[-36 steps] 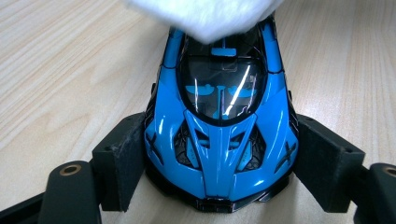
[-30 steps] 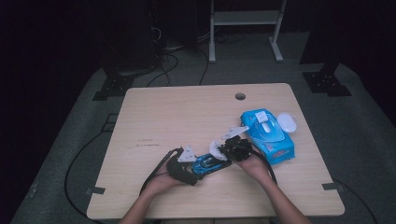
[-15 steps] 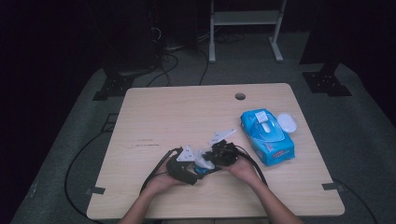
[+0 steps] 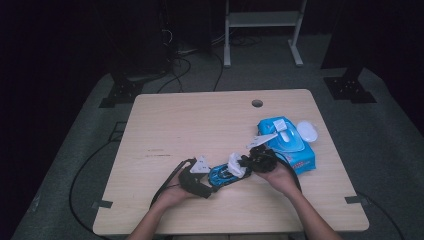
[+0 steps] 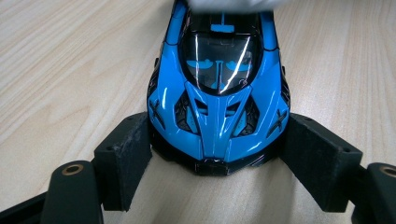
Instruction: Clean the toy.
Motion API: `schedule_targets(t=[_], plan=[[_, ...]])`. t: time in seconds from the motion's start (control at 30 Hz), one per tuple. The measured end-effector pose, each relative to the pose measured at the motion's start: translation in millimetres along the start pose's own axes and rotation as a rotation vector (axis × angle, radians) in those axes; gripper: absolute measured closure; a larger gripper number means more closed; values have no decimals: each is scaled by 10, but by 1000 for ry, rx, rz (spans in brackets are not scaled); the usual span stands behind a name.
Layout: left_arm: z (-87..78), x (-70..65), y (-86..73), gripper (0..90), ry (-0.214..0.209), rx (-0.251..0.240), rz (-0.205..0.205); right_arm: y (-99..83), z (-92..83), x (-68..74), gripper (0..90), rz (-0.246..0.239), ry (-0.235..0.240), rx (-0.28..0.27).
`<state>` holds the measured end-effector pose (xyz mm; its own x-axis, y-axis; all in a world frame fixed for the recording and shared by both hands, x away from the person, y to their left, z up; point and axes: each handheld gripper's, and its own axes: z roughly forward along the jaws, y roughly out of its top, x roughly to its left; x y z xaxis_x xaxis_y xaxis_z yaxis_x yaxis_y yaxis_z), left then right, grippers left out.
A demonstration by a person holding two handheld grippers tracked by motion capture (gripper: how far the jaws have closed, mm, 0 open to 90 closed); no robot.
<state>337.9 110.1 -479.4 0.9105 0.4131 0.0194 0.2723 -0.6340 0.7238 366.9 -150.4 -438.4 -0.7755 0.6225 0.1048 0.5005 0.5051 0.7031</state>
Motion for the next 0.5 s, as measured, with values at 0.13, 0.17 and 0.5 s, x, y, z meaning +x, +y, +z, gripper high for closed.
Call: schedule_targets(t=[0.13, 0.17, 0.5], plan=[[-21, 31, 10, 245, -18, -21, -25, -59, -260, -65, 855, -3, -37, -48], [-31, 44, 15, 245, -27, -23, -31, -59, -260, -65, 855, -3, -37, -48], [-20, 32, 25, 252, -25, -21, -37, -49, -249, 59, 797, -112, -105, 18]])
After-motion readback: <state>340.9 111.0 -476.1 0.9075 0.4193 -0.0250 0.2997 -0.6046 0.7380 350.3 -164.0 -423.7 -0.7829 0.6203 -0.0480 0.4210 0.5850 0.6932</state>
